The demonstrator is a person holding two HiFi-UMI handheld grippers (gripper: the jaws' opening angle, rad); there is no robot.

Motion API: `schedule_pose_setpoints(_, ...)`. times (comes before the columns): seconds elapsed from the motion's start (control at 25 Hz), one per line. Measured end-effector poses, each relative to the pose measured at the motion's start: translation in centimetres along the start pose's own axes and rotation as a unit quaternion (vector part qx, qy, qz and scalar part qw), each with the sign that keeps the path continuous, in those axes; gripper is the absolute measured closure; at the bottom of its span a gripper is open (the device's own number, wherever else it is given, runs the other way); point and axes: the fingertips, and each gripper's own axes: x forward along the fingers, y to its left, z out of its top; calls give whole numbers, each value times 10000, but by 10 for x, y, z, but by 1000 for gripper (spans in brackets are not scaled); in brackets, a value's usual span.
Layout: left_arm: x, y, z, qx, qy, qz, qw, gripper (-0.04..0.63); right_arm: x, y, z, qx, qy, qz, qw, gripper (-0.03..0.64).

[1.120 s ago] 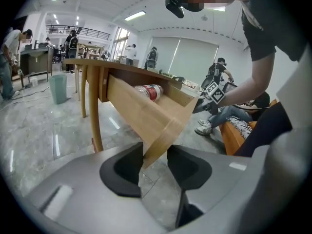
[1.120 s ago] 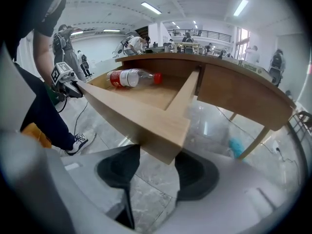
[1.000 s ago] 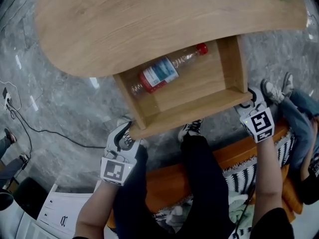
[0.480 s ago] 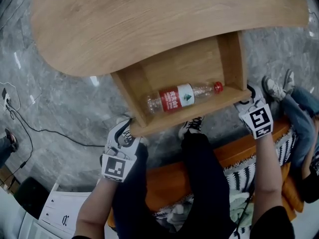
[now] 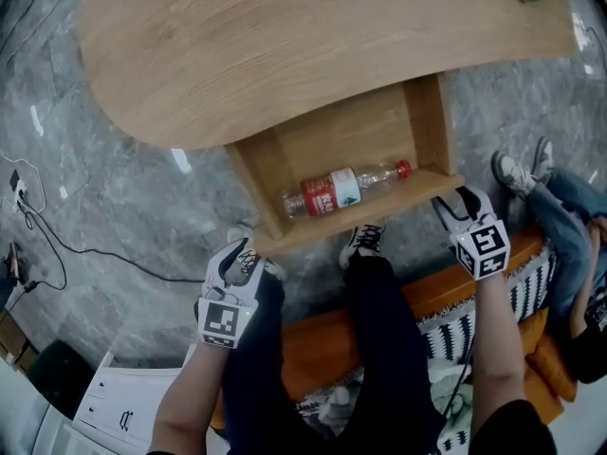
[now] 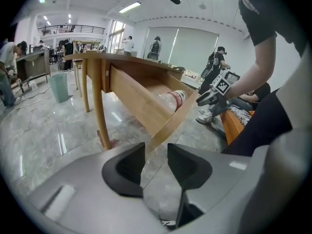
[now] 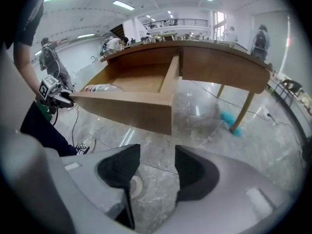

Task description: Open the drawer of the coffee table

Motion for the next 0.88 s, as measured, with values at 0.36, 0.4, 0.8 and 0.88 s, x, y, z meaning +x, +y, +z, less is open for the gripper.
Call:
schedule_pose_setpoints(0.36, -51, -2, 75, -88, -239, 102, 9996, 591, -71, 51, 51, 857, -85, -61, 9963, 615)
schedule_pose_setpoints(0.4, -57, -6, 89, -112, -315, 50, 9994, 591, -79, 61, 65, 899, -170, 22, 9958, 615)
schedule_pose_setpoints(0.8, -145, -85, 284, -461, -1061, -812, 9900, 591, -208, 148, 250, 1570, -1314, 725, 9761, 615)
schedule_pose_setpoints(0.88, -178, -106, 323, -514, -1098, -1021, 9874, 591, -248, 166, 283, 1697, -1456, 831, 9711, 615)
